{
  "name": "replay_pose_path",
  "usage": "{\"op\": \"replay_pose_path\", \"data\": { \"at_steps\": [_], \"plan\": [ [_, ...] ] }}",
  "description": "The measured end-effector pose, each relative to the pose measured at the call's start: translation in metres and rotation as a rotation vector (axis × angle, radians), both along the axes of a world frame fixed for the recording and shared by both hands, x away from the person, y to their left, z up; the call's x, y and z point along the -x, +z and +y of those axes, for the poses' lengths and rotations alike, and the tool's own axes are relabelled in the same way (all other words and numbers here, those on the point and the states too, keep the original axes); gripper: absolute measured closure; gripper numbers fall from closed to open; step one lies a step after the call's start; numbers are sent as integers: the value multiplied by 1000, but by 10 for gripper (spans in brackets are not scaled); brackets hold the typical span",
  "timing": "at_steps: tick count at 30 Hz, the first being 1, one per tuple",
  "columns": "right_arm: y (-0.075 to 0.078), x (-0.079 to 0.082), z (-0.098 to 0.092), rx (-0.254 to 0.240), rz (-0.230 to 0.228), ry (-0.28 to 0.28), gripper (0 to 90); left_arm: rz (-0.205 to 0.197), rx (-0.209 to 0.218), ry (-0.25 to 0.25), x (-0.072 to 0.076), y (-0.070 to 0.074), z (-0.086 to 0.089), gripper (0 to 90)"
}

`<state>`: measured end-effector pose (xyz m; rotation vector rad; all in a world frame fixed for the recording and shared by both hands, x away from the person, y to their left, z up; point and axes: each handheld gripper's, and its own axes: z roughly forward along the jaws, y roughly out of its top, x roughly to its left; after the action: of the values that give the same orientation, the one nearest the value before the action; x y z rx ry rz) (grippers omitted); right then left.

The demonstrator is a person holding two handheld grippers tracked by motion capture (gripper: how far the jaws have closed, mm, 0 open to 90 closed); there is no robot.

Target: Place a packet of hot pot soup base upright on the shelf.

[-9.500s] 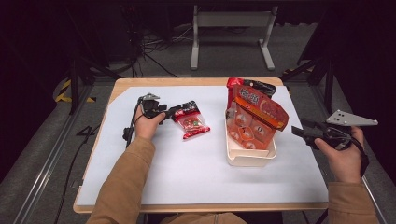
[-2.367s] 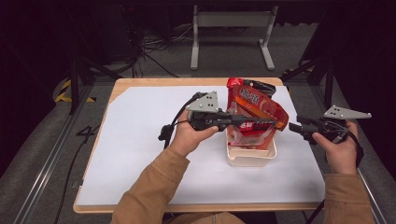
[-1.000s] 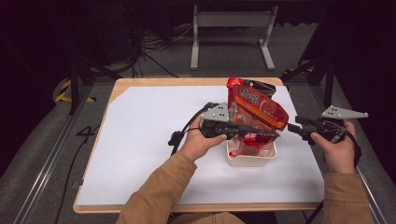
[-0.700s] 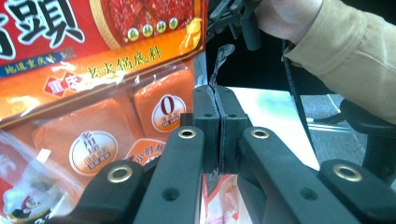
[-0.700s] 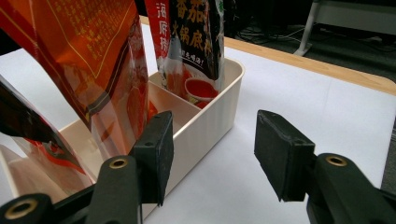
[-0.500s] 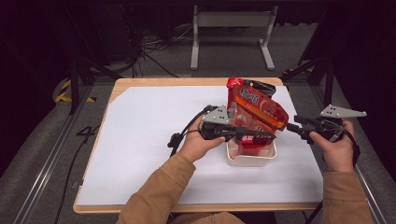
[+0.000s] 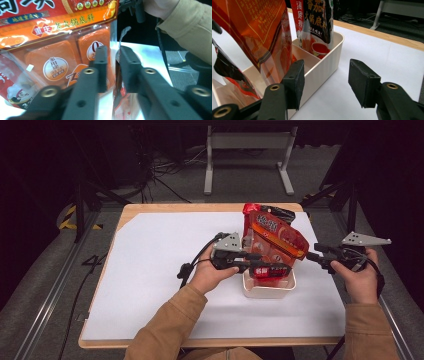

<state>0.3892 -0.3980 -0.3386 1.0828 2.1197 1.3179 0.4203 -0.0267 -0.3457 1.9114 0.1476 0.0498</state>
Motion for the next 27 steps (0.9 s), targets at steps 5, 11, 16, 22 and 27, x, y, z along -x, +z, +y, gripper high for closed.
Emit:
{"op": "replay_pose_path", "data": {
  "at_steps": [5, 11, 16, 22, 27],
  "plan": [
    [0, 0, 0, -2, 2, -1, 469, 34, 38, 9, 0, 3, 4, 432],
    [0, 0, 2, 1, 0, 1, 454, 39, 64, 33, 4, 12, 16, 360],
    [0, 0, 4, 1, 3, 3, 444, 28, 53, 77, 8, 20, 29, 340],
    [2, 4, 5, -11, -9, 3, 408, 5, 25, 143, 15, 32, 50, 275],
    [1, 5, 7, -18, -7, 8, 384, 6, 36, 173, 18, 36, 70, 236]
  ]
}}
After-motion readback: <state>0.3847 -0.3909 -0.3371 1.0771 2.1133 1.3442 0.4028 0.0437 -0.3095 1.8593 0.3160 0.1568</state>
